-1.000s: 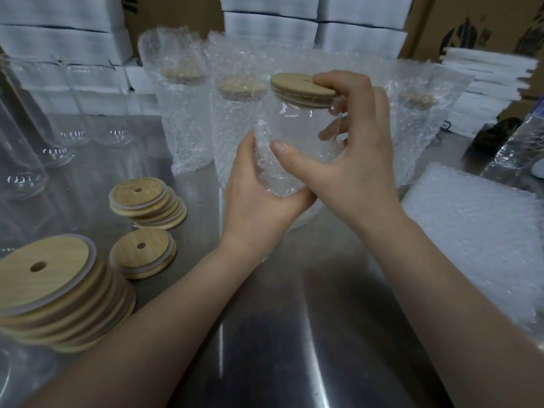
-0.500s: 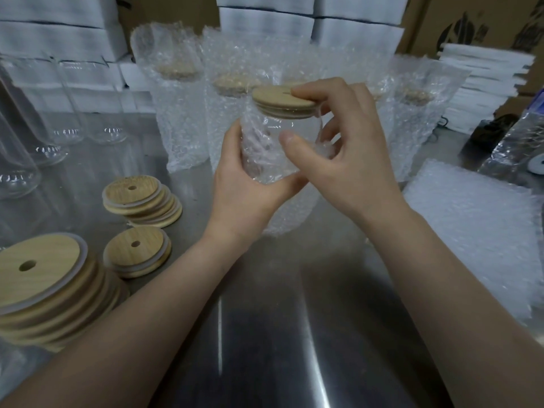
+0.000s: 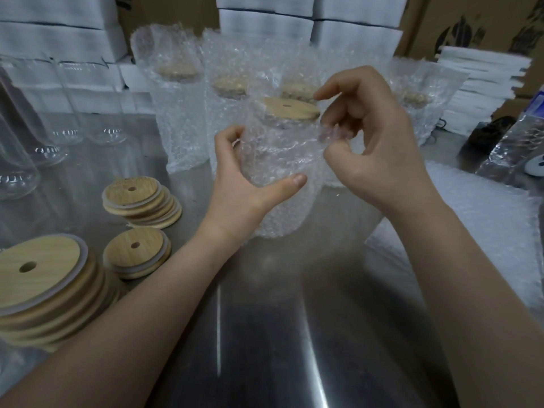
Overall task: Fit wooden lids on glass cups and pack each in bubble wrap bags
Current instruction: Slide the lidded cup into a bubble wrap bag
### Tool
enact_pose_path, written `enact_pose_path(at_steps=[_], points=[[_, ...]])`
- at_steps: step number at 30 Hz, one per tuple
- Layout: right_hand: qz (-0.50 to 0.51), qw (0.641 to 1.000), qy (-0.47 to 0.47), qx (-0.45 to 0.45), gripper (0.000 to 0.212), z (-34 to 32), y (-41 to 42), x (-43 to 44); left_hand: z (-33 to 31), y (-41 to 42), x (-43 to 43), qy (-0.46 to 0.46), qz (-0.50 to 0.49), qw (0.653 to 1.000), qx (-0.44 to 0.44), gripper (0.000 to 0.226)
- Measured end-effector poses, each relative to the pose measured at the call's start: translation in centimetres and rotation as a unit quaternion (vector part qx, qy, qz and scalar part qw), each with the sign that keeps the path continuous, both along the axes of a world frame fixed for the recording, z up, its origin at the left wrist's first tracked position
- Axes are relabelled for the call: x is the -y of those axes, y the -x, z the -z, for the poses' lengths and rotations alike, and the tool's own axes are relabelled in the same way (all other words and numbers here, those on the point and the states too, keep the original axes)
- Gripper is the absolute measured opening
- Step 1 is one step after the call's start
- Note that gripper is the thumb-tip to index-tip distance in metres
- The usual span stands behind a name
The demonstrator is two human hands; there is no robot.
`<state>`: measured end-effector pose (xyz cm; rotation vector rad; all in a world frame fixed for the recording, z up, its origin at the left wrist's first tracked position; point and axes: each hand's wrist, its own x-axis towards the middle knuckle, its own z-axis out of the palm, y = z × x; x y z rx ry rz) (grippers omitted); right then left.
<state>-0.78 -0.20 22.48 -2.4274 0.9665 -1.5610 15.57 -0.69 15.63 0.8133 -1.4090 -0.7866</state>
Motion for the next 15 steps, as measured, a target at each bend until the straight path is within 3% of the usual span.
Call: enact_pose_path(at_steps=[4, 9, 13, 15], points=[[-0.008, 0.999, 0.045, -0.014, 0.038, -0.57, -0.18, -0.33, 0.17, -0.06, -0.02, 0.012, 0.019, 1.0, -0.001, 0.075], [-0.019, 0.996, 0.077, 0.032, 0.04, -0.89, -0.61, -0.79, 0.63, -0.05, 0.06, 0.019, 0.017, 0.999, 0.022, 0.059], [-0.001, 0.993, 0.105, 0.057, 0.04, -0.88, -0.85, -1.01, 0.94, -0.22, 0.21, 0.003, 0.014, 1.0, 0.022, 0.074], [0.018, 0.99, 0.124, 0.068, 0.038, -0.97, -0.8, -0.98, 1.0, -0.28, 0.25, 0.003, 0.019, 1.0, 0.016, 0.068]])
